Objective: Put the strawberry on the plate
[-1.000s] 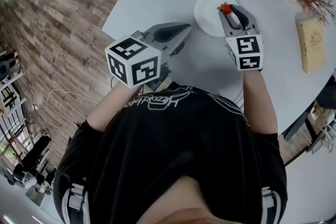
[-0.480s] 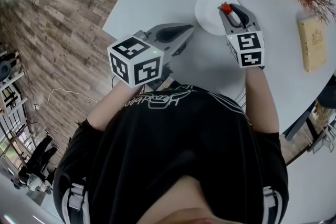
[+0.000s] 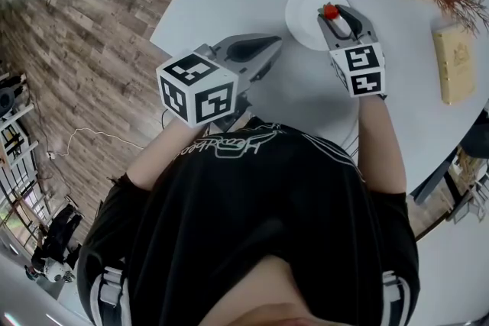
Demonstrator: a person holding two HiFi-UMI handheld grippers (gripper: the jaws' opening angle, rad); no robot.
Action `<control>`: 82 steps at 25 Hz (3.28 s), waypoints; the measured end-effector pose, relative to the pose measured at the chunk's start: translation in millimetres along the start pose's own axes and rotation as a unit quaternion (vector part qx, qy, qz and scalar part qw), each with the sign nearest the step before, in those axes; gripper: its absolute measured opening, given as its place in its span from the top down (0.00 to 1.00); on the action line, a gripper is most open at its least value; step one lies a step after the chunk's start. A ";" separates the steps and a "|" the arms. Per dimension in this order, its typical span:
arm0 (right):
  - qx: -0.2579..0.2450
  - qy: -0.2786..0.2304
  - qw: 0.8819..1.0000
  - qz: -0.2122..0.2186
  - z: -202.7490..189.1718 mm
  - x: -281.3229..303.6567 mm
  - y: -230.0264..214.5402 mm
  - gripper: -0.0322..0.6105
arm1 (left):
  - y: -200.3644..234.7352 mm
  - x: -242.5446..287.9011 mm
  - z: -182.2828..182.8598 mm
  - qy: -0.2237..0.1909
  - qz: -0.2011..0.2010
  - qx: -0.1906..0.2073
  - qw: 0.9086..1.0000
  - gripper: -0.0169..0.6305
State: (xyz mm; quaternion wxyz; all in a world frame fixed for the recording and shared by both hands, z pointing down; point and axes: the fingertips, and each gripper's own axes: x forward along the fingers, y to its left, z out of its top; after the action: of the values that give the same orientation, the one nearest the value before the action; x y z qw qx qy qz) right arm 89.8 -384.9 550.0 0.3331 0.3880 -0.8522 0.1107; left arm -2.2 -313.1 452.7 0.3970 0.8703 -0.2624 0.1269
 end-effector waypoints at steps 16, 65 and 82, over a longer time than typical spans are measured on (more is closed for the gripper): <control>0.016 -0.064 0.995 -0.069 34.7 -69.5 1.7 0.70 | -26.9 -33.0 -5.1 -0.019 -0.006 0.023 1.000 0.96; 0.153 -0.266 0.952 0.009 47.3 -325.5 220.8 0.94 | -214.0 -153.6 -76.7 -0.082 -0.097 0.170 0.977 0.96; 0.139 -0.239 0.961 0.009 33.9 -301.8 217.0 0.94 | -191.0 -146.0 -84.6 -0.066 -0.076 0.150 0.983 0.96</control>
State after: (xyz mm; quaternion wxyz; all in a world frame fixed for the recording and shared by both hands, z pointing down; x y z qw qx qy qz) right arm 57.9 -76.4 342.3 0.0615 0.4378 -0.8867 0.1351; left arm -17.9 -92.6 326.0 0.2518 0.9440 -0.1990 0.0762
